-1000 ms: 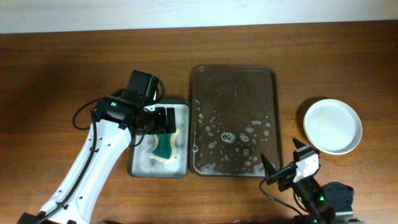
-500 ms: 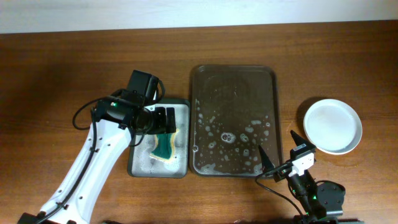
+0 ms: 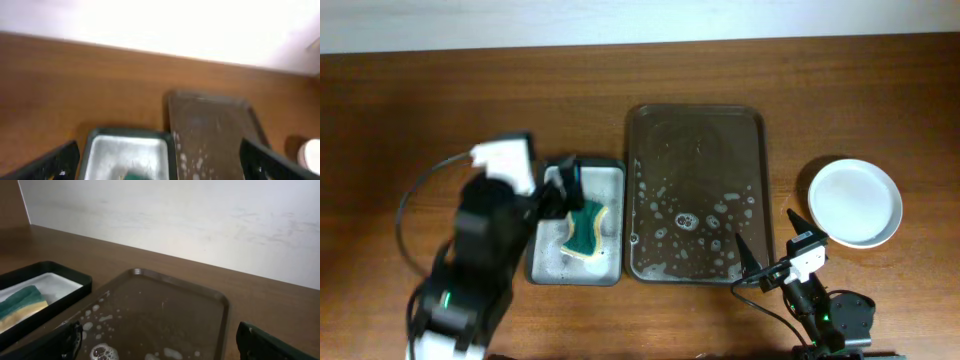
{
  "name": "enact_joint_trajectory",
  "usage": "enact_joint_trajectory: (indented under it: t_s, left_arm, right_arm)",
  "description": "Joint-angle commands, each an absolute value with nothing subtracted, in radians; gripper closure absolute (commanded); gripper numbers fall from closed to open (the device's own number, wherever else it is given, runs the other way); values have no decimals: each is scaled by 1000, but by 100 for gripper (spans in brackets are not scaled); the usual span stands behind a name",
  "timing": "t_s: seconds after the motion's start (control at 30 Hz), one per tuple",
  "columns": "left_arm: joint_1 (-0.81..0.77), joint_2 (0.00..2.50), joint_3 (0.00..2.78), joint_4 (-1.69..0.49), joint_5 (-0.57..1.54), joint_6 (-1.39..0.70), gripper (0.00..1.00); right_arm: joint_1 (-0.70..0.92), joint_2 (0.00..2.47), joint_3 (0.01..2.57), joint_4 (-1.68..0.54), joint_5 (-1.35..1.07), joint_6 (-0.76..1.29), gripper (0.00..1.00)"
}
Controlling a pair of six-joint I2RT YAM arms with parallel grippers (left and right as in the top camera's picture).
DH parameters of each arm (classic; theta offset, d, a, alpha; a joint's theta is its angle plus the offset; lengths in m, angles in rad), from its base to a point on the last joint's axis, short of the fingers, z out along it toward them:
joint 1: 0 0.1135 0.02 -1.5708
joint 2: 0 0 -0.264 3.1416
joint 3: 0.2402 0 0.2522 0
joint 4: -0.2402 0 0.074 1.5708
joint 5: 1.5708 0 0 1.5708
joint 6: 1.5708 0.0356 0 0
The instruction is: Clean dirty plates on tray and stack at the side
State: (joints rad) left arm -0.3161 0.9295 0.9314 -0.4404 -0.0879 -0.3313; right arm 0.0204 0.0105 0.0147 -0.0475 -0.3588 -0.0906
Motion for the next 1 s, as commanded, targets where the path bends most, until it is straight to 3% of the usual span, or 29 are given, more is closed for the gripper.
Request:
enact_joint_trajectory:
  t_s: [0.0,0.1,0.33,0.4,0.73,0.97]
  left_arm:
    - [-238,644,630,-166,-2,-176,0]
    - [-192,425,402,-25,11,-139,0]
    - [-157,25,95,19,-22,-140,0]
    - [-132,4,11,94,-22,-140,0]
    - [-128,6,9,-84,-22,-140,1]
    - [-128,11,9,-83,-22,-140,0]
  right_arm:
    - [26,3,6,-47,-354,-97,1]
    - [26,3,6,-47,-354,-97,2]
    - [26,4,6,-47,-354,-97,1]
    - [26,4,6,-47,-354,-97,2]
    - [26,5,6,-47,-354,-97,1]
    - [26,6,6,-47,-354,-97,1]
